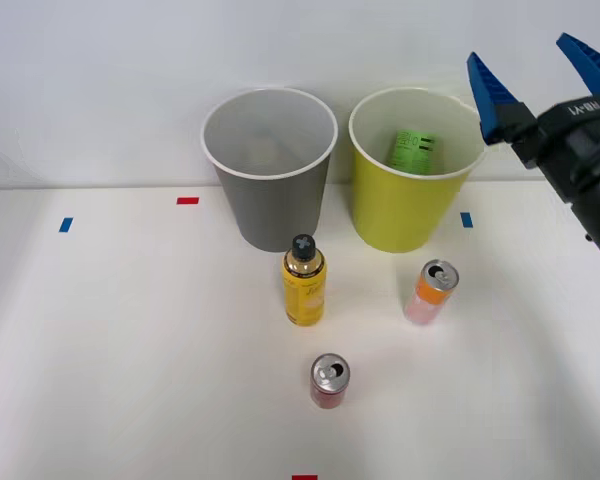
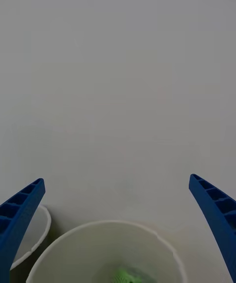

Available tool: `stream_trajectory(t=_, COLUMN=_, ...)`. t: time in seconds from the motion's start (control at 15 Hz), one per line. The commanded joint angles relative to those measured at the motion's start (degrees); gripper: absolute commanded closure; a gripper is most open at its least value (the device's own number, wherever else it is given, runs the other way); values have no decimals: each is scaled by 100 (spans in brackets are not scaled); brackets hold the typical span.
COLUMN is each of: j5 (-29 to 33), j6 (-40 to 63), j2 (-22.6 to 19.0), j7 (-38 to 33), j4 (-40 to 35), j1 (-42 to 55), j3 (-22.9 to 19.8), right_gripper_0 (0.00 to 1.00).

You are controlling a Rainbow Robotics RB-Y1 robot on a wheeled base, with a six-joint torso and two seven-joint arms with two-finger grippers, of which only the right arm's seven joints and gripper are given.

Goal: Put cans in the gray bin, plastic bottles in the light green bin

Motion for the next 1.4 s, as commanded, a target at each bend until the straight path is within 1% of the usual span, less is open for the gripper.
stream_trajectory(t=0.07, j5=3, j6=-507, j2=-24, j7=-2, j4=-538, j1=1103, j3=-237, right_gripper_0=0)
stream_trajectory(t=0.33, j5=3, j6=-841, j2=64, j7=33, j4=-845, j1=2378, j3=-184, right_gripper_0=0)
stream_trajectory(t=0.53, j5=56, j6=-1166, j2=-15, j7=85, j4=-880, j1=3090, j3=115, right_gripper_0=0)
stream_trajectory(t=0.73, j5=126, j6=-1201, j2=-94, j7=165, j4=-880, j1=3722, j3=379, right_gripper_0=0)
stream_trajectory(t=0.93, j5=187, j6=-1192, j2=-147, j7=252, j4=-872, j1=4180, j3=511, right_gripper_0=0)
stream_trajectory(t=1.13, j5=302, j6=-1192, j2=29, j7=376, j4=-872, j1=4417, j3=607, right_gripper_0=0)
stream_trajectory(t=1.4, j5=504, j6=-1183, j2=583, j7=604, j4=-872, j1=4689, j3=818, right_gripper_0=0)
